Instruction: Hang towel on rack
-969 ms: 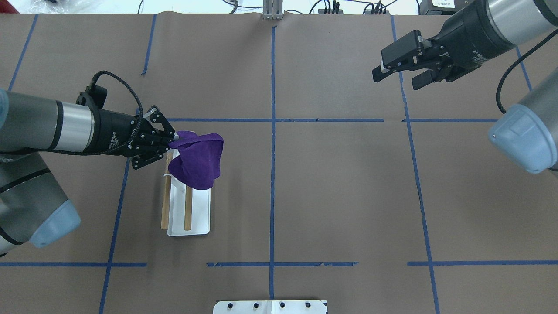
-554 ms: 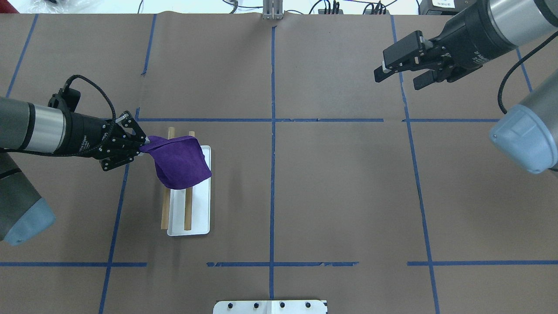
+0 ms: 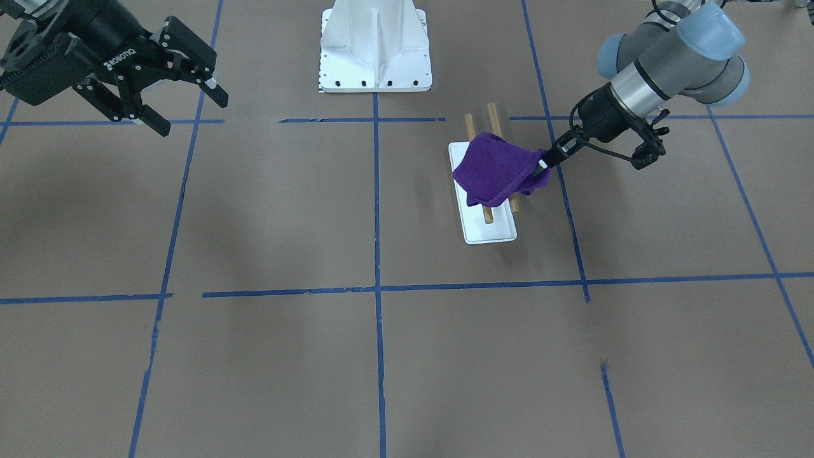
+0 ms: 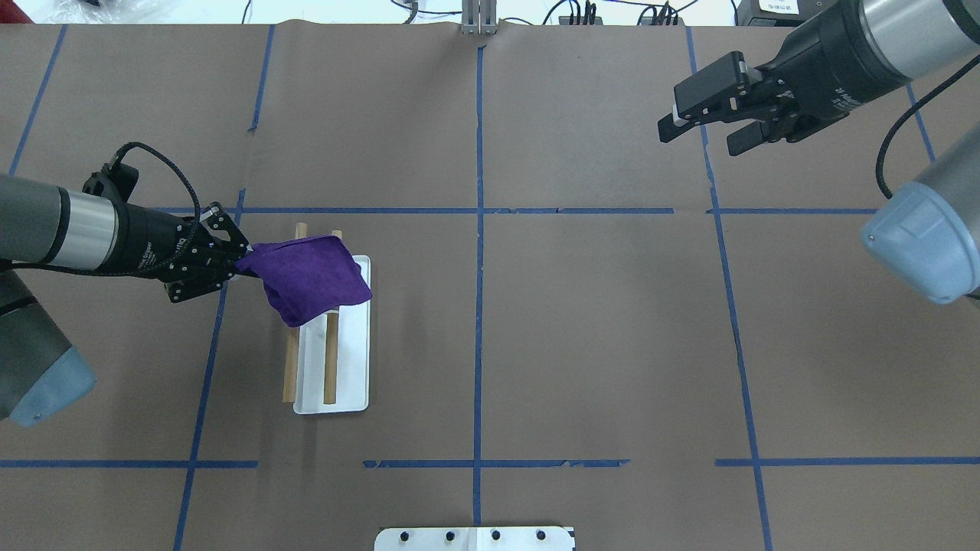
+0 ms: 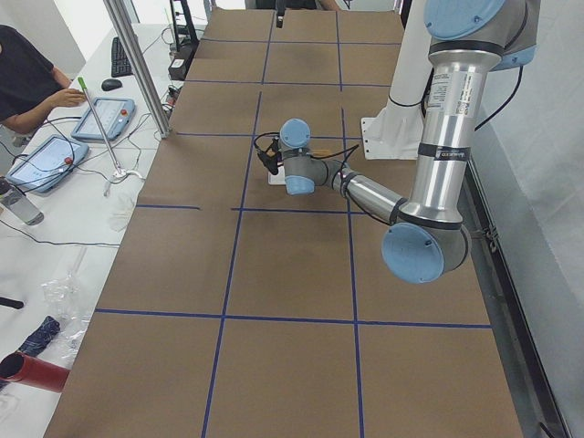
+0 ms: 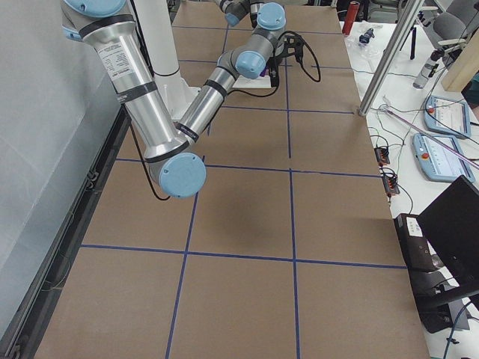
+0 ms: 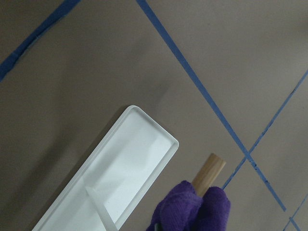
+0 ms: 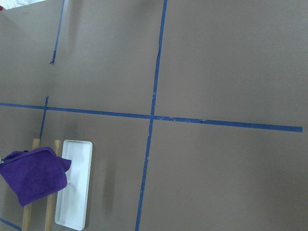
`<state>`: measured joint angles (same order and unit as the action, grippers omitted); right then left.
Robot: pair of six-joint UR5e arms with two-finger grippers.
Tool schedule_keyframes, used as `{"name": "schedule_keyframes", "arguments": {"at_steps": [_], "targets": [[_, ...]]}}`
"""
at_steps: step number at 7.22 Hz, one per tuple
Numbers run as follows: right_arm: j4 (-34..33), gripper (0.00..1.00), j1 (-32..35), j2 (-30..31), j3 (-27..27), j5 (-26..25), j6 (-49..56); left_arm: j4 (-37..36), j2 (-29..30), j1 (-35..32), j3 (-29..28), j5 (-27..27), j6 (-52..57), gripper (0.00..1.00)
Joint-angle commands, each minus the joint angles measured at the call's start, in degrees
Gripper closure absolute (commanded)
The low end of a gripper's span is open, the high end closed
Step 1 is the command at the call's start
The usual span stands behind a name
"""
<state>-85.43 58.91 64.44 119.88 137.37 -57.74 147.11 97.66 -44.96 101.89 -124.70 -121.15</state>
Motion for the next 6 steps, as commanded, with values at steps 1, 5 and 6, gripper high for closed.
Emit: {"name": "schedule_keyframes", "arguments": {"at_steps": [1,5,6], "targets": [[0.0,0.0,0.2,0.0,0.0,0.1,0.0,-0.2,0.0,-0.1,-2.2,0.0,0.0,0.0],[-0.1,0.0,0.5,0.8,0.2,0.0,0.0,-1.4,0.6,-9.5,-5.7,-4.2,1.8,0.0],[-0.3,0.0,2.2,2.3,0.4,0.2,0.1,-3.2,0.4,-14.8,-6.5,-7.6,8.0,0.0]]}}
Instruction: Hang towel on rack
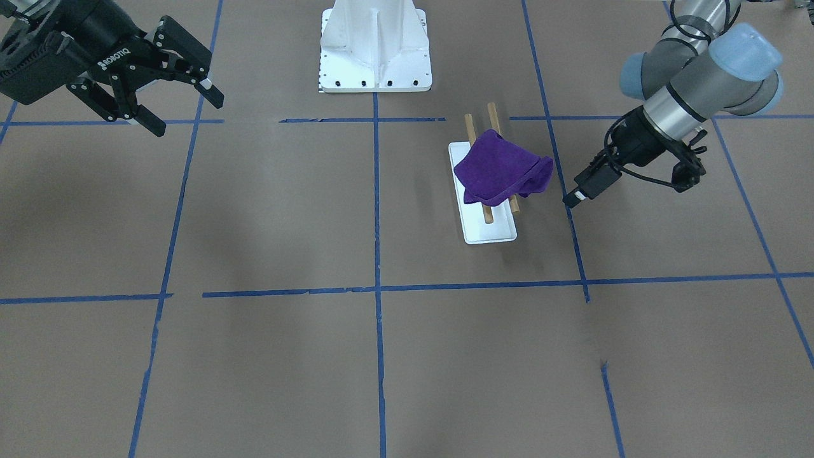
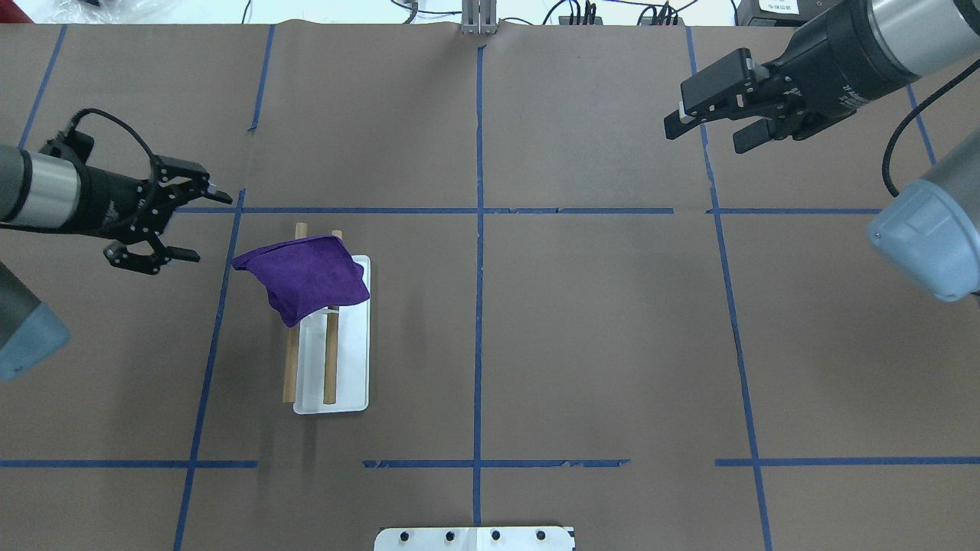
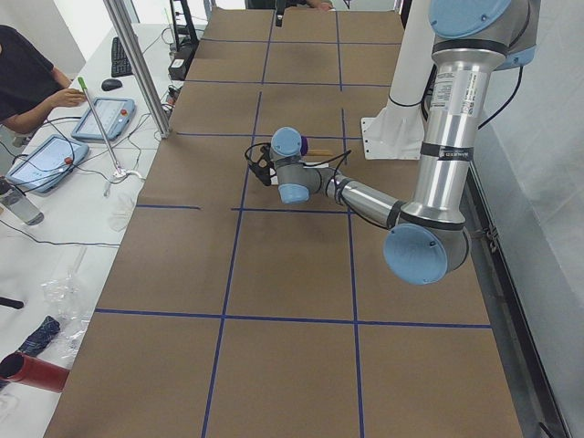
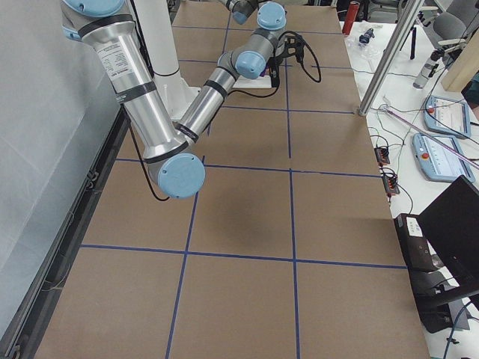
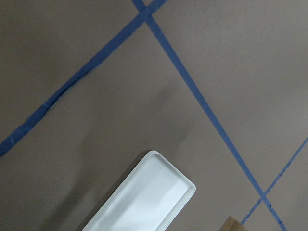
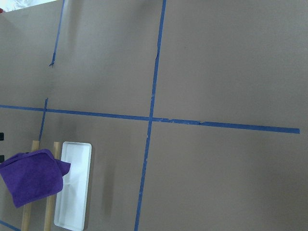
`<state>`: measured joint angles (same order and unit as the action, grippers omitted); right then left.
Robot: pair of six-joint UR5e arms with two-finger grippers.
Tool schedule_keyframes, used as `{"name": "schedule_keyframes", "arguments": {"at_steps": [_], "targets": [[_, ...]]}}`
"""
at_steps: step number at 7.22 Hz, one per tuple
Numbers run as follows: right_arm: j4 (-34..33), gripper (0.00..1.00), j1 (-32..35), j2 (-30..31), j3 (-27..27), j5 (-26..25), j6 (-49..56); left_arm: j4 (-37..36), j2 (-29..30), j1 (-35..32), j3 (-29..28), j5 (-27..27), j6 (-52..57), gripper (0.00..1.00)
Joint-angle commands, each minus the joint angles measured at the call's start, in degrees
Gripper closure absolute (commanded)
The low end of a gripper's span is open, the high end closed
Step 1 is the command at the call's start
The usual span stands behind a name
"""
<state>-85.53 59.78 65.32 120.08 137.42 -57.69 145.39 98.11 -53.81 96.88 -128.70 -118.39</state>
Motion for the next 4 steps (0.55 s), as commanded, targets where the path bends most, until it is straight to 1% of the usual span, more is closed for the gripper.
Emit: {"name": "schedule_keyframes", "arguments": {"at_steps": [1,2,3,4], "targets": [[-0.2,0.0,4.4,5.3,0.3,0.3,0.0,-2.8,-0.4,-9.1,-1.4,-5.3,13.4,0.0],[-0.3,0.0,6.7,10.4,-0.2,-0.3,0.6,-2.7,-3.3,-10.8,-1.2,-5.5,21.8,0.0],[-0.6,0.0,9.0,15.0,-1.2,-1.0,9.8,-2.8,-5.5,-13.7,-1.2,-5.8,33.5,0.0],[-0.8,0.0,12.8,18.0,-3.4,-1.2,18.1,-2.9,-8.3,-16.2,-1.5,-6.4,44.9,0.0]]}}
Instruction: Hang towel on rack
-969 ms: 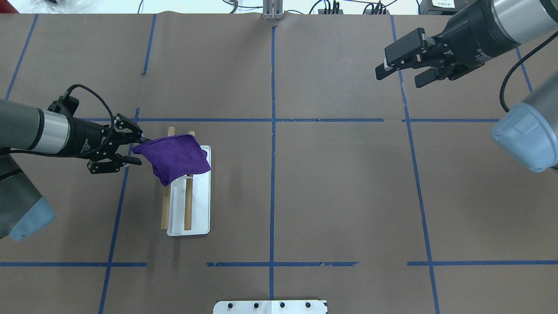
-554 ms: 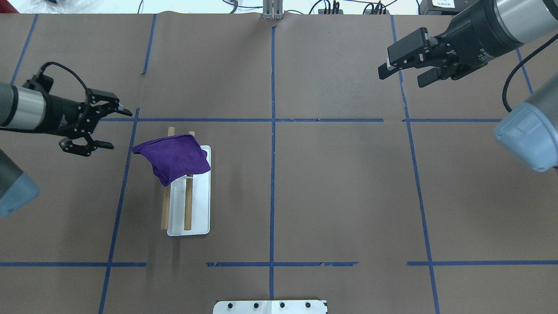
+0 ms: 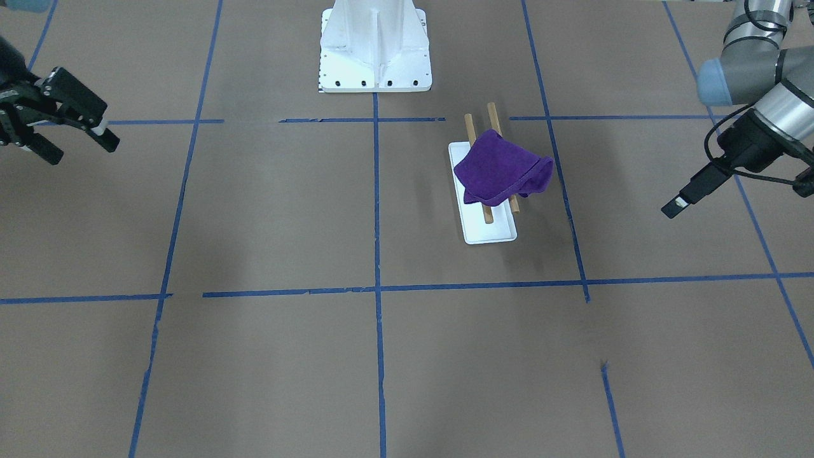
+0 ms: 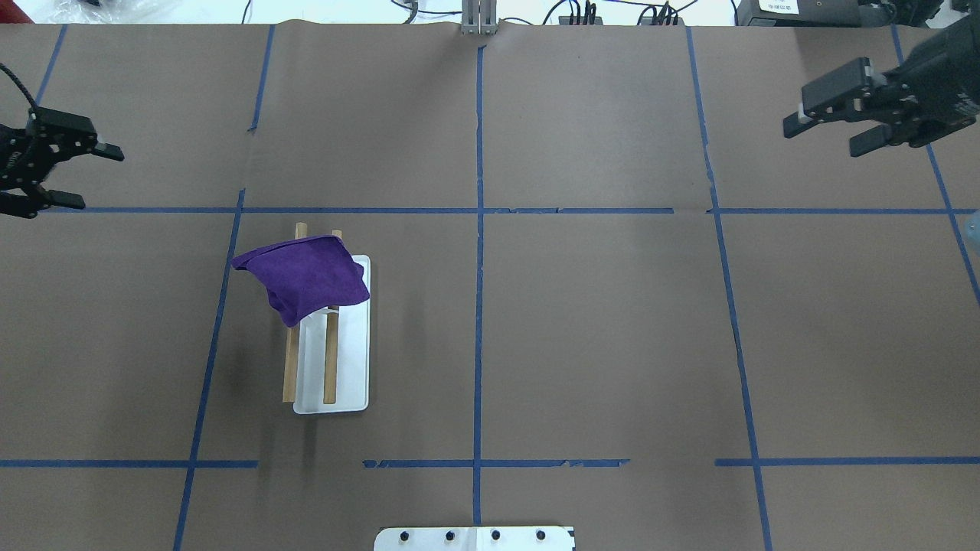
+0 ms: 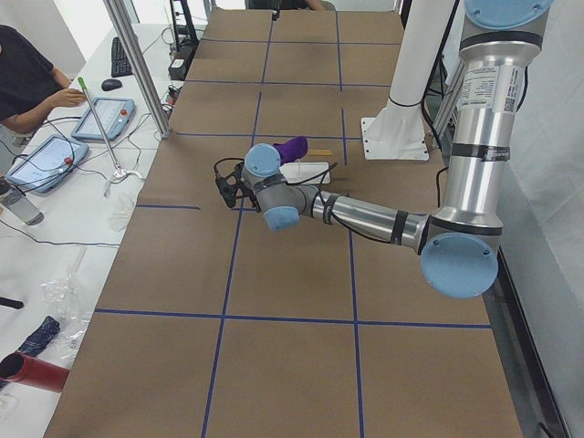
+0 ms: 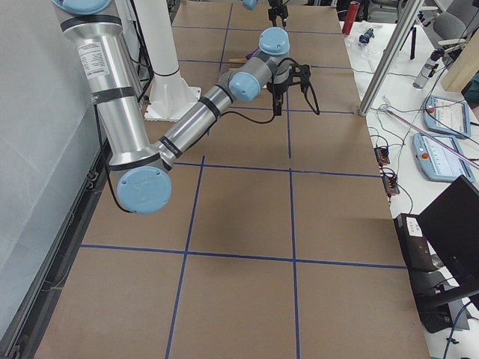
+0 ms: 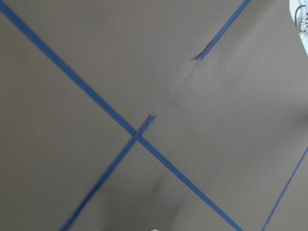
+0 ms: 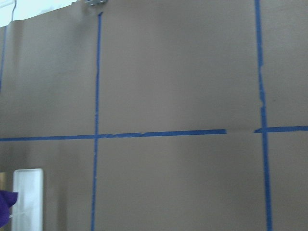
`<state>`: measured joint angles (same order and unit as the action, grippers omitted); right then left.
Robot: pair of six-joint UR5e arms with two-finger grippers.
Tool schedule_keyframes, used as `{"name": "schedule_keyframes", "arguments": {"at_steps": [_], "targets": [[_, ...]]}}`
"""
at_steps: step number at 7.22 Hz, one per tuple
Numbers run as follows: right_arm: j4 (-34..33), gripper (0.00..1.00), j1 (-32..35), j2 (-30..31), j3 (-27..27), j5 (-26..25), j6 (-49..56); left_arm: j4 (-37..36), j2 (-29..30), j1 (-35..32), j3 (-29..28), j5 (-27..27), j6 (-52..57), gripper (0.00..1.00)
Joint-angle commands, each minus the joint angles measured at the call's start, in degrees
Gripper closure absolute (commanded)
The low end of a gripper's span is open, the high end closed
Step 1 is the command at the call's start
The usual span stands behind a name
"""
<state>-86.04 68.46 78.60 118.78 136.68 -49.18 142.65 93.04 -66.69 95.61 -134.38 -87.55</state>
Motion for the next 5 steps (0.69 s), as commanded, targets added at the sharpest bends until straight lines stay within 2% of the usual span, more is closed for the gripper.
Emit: {"name": "schedule_keyframes", "arguments": {"at_steps": [1,2,4,5], "targets": [[-0.3,0.0,7.4,8.3,-3.7,-1.1,18.3,-0.2,-6.3,-6.8,-0.1,-0.9,26.3,0.0],[-0.4,0.0,9.9,11.6,-6.0,-3.1,28.7,-0.2,-8.6,-8.9,-0.3,-0.9,39.8,0.0],[-0.4,0.0,15.4,13.8,-12.8,-3.5,43.8,-1.8,-10.2,-15.5,-4.1,-0.6,64.8,0.0],[-0.3,0.0,17.6,13.9,-17.7,-3.5,51.6,-8.6,-10.1,-19.7,-4.4,0.1,77.9,0.0]]}}
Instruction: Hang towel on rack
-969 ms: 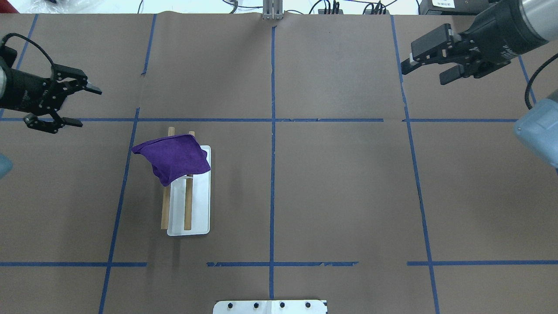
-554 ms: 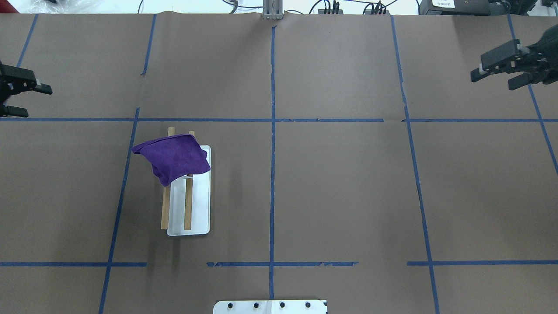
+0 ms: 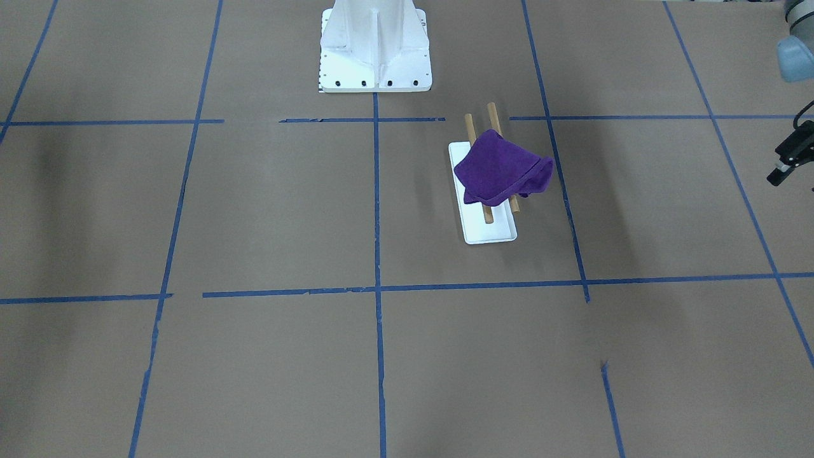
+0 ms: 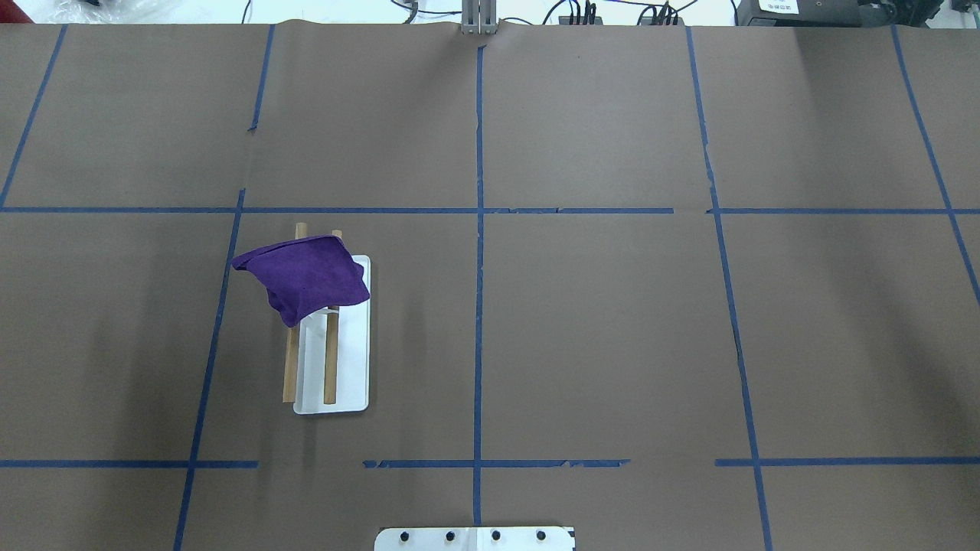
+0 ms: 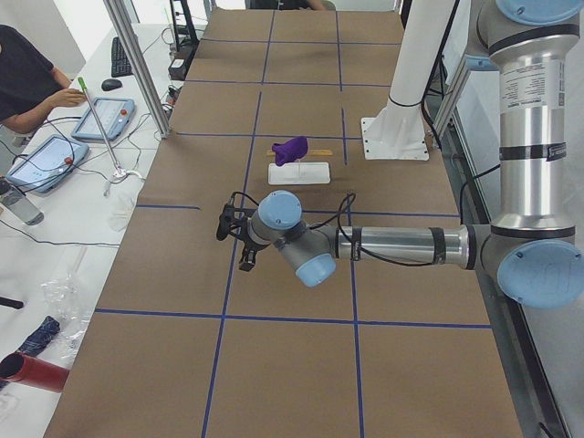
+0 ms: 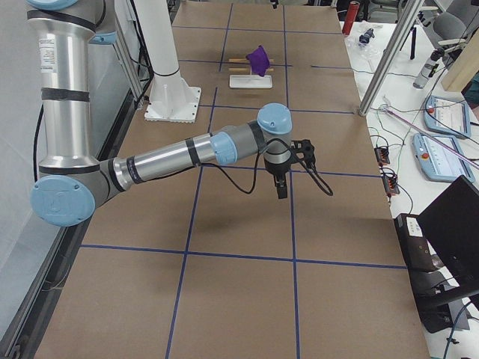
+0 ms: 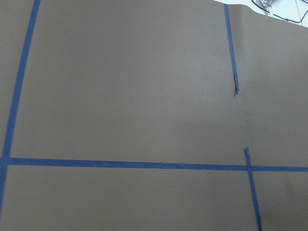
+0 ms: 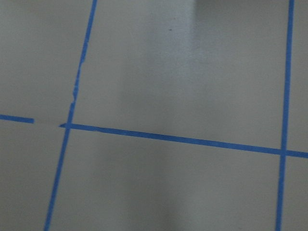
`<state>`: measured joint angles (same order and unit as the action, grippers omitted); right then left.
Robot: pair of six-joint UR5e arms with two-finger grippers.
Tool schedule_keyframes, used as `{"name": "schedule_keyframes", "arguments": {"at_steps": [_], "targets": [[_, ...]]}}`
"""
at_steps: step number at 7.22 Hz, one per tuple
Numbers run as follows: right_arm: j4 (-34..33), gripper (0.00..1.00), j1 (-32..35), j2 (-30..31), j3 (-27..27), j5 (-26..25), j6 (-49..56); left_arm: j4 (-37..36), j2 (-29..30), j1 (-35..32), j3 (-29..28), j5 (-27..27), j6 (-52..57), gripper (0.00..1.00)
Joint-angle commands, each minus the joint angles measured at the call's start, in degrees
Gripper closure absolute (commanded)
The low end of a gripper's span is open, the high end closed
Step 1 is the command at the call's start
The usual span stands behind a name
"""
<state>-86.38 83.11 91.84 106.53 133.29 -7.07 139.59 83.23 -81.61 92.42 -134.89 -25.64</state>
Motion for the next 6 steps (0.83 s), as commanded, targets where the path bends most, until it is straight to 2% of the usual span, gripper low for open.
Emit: {"name": "schedule_keyframes", "arguments": {"at_steps": [1,2,4,5,6], "targets": [[0.0,0.0,5.2,0.5,-9.6,-0.2,16.1,-13.5,-0.1,-9.0,-0.8,4.0,28.0,0.0],[0.0,0.0,6.0,0.4,-13.0,-1.1,19.7,-22.6,1.0,-9.8,-0.5,6.5,32.2,0.0],[-0.1,0.0,6.8,0.2,-19.0,-1.8,25.8,-44.2,6.6,-9.8,-0.3,6.8,32.5,0.0],[-2.4,0.0,6.8,-0.4,-18.4,-1.2,25.8,-49.1,6.3,-9.7,0.9,4.0,32.1,0.0],[-6.9,0.0,6.8,-3.0,-17.4,-1.2,25.8,-51.0,5.9,-9.7,1.1,-1.6,32.0,0.0]]}}
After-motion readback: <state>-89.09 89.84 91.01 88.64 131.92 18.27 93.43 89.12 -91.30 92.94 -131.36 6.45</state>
